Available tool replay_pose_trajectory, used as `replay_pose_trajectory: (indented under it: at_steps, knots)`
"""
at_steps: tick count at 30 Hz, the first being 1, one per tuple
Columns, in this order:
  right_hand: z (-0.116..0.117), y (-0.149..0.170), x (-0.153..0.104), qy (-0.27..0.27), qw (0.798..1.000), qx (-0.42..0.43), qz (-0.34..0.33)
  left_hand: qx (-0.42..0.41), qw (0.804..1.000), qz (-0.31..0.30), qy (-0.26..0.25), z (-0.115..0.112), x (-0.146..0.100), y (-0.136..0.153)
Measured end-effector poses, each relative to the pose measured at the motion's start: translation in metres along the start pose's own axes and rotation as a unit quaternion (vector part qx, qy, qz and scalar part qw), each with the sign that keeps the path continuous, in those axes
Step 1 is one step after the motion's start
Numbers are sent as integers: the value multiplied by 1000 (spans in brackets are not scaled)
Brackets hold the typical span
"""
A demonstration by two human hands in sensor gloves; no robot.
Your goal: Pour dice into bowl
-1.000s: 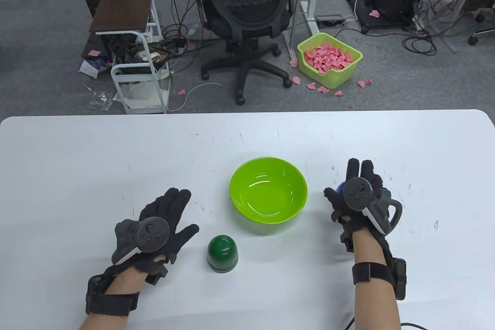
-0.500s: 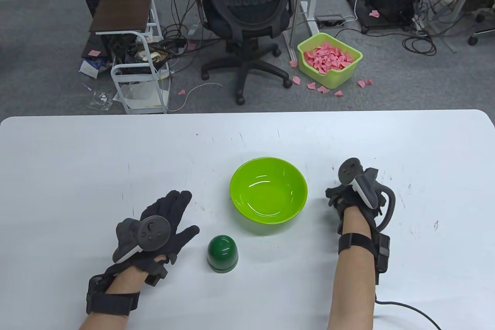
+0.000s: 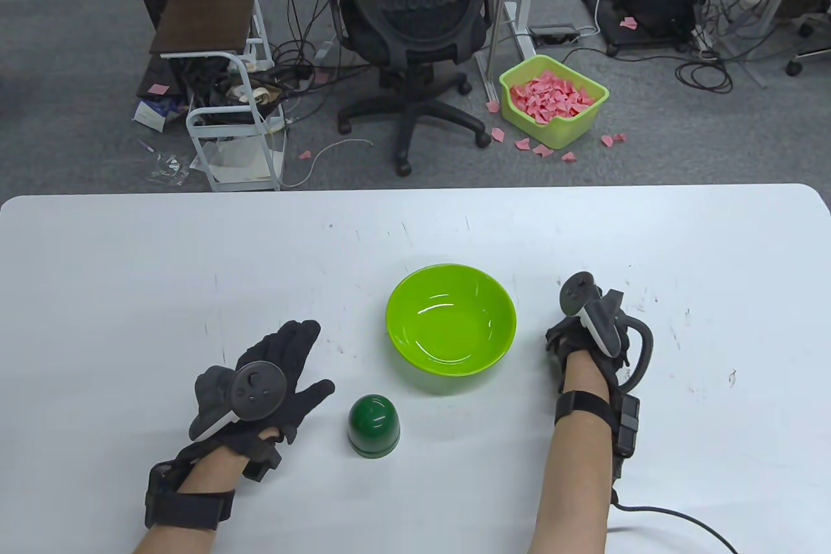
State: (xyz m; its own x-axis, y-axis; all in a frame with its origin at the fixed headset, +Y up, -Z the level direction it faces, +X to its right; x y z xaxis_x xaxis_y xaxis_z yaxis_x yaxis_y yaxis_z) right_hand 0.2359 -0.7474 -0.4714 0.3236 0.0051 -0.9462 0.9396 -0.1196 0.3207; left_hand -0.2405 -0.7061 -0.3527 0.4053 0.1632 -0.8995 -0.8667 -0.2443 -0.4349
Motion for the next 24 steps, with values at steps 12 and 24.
replay_pose_trajectory:
  at_steps: [12,24]
  knots:
    - [0,1,0,24,999,-9,-41,-14,1000,-11,-2,-3,1,-2]
    - [-37,-11,-17,44,991,26,-125,-82,996,-34,-9,-8,1,-5]
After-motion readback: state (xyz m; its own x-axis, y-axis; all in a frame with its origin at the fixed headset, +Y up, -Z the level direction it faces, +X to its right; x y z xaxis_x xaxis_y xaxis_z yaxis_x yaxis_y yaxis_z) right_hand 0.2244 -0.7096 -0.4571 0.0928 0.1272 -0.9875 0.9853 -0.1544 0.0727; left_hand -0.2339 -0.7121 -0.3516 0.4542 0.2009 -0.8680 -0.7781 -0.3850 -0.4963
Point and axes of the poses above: the tracker on the back of each hand, its own y axis roughly to the little-finger side, its own x axis roughly from the wrist to the fingertips, z = x × y, the point moved 2 cm from there along x, roughly from the wrist to the fingertips, and after that the axes turned 6 degrees about -z, right-handed, at the moved point
